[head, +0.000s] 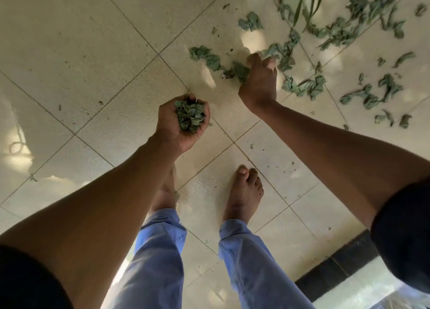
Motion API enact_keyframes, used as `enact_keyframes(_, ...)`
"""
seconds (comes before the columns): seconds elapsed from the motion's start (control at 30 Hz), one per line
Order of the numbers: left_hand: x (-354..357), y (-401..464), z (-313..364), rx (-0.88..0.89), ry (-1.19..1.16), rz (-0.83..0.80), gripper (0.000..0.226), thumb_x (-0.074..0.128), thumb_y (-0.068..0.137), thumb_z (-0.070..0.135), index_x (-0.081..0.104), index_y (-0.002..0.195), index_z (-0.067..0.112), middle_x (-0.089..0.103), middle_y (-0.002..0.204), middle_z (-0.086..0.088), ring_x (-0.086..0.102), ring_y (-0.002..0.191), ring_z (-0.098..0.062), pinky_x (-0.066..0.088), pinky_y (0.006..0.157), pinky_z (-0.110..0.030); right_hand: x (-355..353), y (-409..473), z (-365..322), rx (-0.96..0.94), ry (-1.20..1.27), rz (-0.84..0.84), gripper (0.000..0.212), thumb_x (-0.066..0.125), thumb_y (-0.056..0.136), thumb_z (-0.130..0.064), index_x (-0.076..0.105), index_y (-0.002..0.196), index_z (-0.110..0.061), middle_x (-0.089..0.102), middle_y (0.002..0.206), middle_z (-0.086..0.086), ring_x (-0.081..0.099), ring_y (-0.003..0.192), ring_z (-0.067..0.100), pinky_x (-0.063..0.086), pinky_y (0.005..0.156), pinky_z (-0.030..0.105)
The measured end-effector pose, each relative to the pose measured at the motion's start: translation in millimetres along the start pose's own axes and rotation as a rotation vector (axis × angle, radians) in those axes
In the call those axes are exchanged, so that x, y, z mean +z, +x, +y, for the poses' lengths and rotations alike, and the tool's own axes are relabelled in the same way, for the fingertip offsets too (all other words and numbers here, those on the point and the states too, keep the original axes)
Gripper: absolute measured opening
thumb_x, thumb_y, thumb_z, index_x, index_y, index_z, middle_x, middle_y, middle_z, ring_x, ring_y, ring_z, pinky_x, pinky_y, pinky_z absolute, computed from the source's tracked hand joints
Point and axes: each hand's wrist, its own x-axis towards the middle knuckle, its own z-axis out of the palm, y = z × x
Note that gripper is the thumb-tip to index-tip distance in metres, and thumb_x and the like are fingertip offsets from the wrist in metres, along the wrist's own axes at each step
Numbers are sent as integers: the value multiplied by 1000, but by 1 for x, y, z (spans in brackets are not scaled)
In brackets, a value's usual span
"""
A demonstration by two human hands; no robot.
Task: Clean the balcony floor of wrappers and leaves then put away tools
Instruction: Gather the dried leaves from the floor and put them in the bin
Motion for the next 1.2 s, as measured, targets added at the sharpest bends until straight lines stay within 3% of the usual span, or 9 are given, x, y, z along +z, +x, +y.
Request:
enact_keyframes(0.1, -11, -11, 13, 11, 0, 28, 26, 55, 97, 16, 66, 75, 7, 61, 87, -11, 66, 79, -26, 60, 67, -32, 8, 8, -23, -89, 35, 17, 60, 57, 73, 8, 51, 131, -8, 46, 126, 19, 52, 109, 36, 54, 90, 40)
enact_keyframes(0.23, -21, -22, 29, 26, -35, 34, 28, 53, 98, 17, 66, 75, 8, 62, 88, -10, 65, 80, -25, 61, 66, -32, 17, 17, -58, -158, 120, -88, 49, 63, 80, -3, 55, 129, -10, 45, 126, 15, 53, 109, 31, 51, 90, 28)
enact_keyframes(0.43, -33, -32, 45, 45, -90, -10, 34, 50, 100, 19, 68, 73, 7, 61, 88, -11, 66, 81, -25, 61, 68, -32, 9, 25, -82, -357, -193, -29, 94, 76, 66, -26, 36, 152, -24, 33, 150, 15, 36, 133, 36, 44, 102, 42)
enact_keyframes(0.5, -38, -35, 49, 44, -99, -15, 35, 50, 100, 19, 68, 72, 7, 61, 88, -10, 66, 82, -25, 61, 68, -32, 7, 28, -79, -465, -332, -139, 109, 80, 67, -29, 21, 159, -35, 15, 166, 13, 17, 150, 42, 33, 117, 55)
enact_keyframes(0.6, -48, -37, 53, 46, -108, -10, 35, 49, 100, 20, 67, 74, 6, 61, 89, -11, 66, 82, -25, 61, 67, -32, 7, 28, -74, -596, -483, -279, 115, 83, 72, -21, 13, 161, -40, 2, 171, 8, 3, 155, 45, 26, 118, 65)
enact_keyframes(0.77, -57, -41, 51, 50, -135, -12, 30, 50, 100, 20, 65, 78, 6, 60, 92, -9, 66, 86, -26, 61, 67, -34, 11, 15, -69, -714, -540, -135, 87, 72, 77, 5, 36, 154, -16, 35, 158, 15, 42, 134, 41, 56, 91, 51)
enact_keyframes(0.9, -60, -41, 46, 51, -124, -1, 27, 50, 99, 19, 64, 80, 7, 59, 93, -10, 64, 90, -25, 61, 67, -34, 16, 3, -56, -761, -544, -107, 64, 62, 83, 11, 47, 144, -3, 49, 138, 20, 51, 115, 39, 56, 69, 43)
enact_keyframes(1.1, -54, -41, 36, 11, -106, 3, 29, 51, 99, 19, 65, 78, 6, 62, 89, -10, 66, 88, -26, 62, 68, -35, 29, -18, -41, -716, -391, -105, 42, 58, 87, 11, 62, 127, -1, 59, 120, 20, 57, 105, 36, 58, 75, 45)
enact_keyframes(1.2, -50, -42, 29, 11, -112, 23, 26, 52, 98, 18, 64, 79, 6, 61, 90, -11, 65, 89, -26, 62, 67, -36, 29, -37, -39, -416, -71, -107, 28, 61, 88, 7, 75, 105, -9, 65, 102, 3, 60, 93, 6, 51, 78, 24)
